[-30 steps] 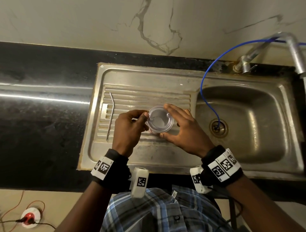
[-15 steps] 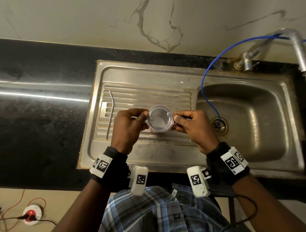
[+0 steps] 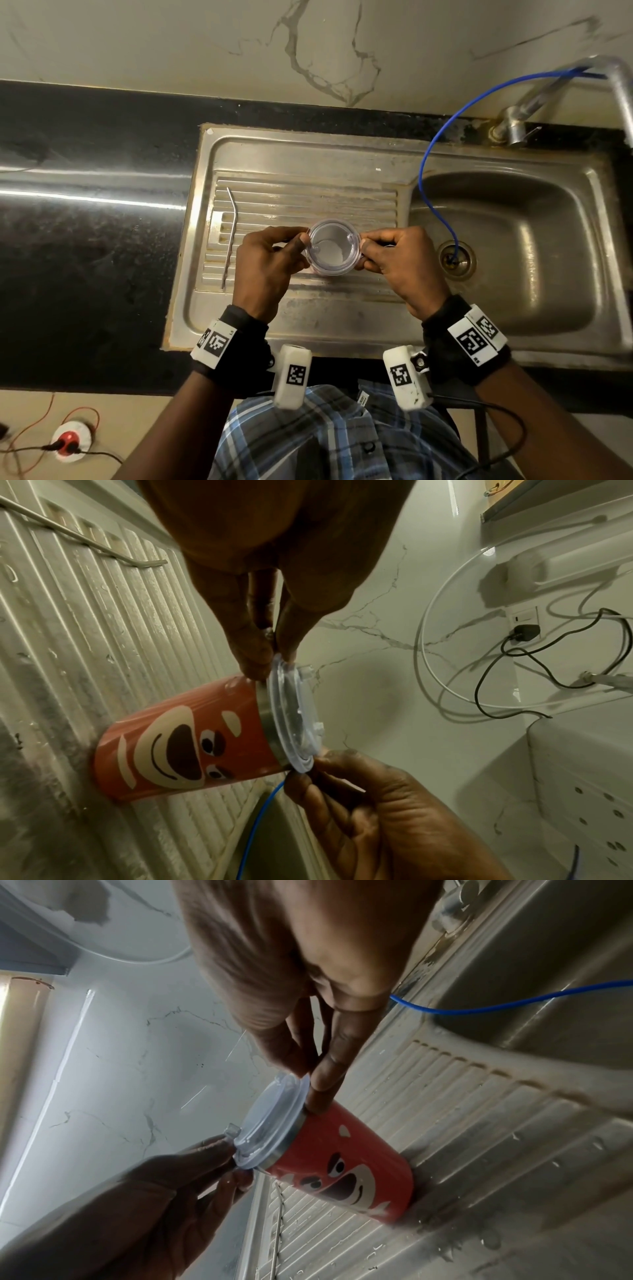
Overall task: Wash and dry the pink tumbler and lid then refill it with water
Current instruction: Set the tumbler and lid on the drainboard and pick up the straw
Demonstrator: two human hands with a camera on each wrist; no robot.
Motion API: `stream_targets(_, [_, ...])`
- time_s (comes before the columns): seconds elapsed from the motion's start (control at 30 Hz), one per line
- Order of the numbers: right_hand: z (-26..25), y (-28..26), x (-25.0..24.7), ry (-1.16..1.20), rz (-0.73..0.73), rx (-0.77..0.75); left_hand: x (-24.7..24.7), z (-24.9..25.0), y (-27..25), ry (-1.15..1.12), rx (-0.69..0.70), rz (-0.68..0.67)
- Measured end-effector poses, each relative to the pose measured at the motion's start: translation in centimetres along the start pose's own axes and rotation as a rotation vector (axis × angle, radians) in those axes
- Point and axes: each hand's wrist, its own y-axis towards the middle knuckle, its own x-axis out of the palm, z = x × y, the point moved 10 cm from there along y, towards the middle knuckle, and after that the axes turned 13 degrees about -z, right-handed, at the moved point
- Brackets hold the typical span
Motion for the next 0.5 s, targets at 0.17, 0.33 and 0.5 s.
stream_targets(0.17, [-0.22,-0.11,0.07,-0.006,-0.011,0.004,-0.19,-0.38,0.10,-0.002,-0.003,-0.002])
stream_targets(0.33, [-0.33,-0.20,0.04,-0.005,-0.003,0.020,-0.19,-0.52,0.07,-0.005,0.000,0.006])
stream_targets(0.5, [-0.80,-0.43,0.07,-0.046,-0.003,0.008,-0.29,-0.64,0.10,0.045,-0.018,0.026])
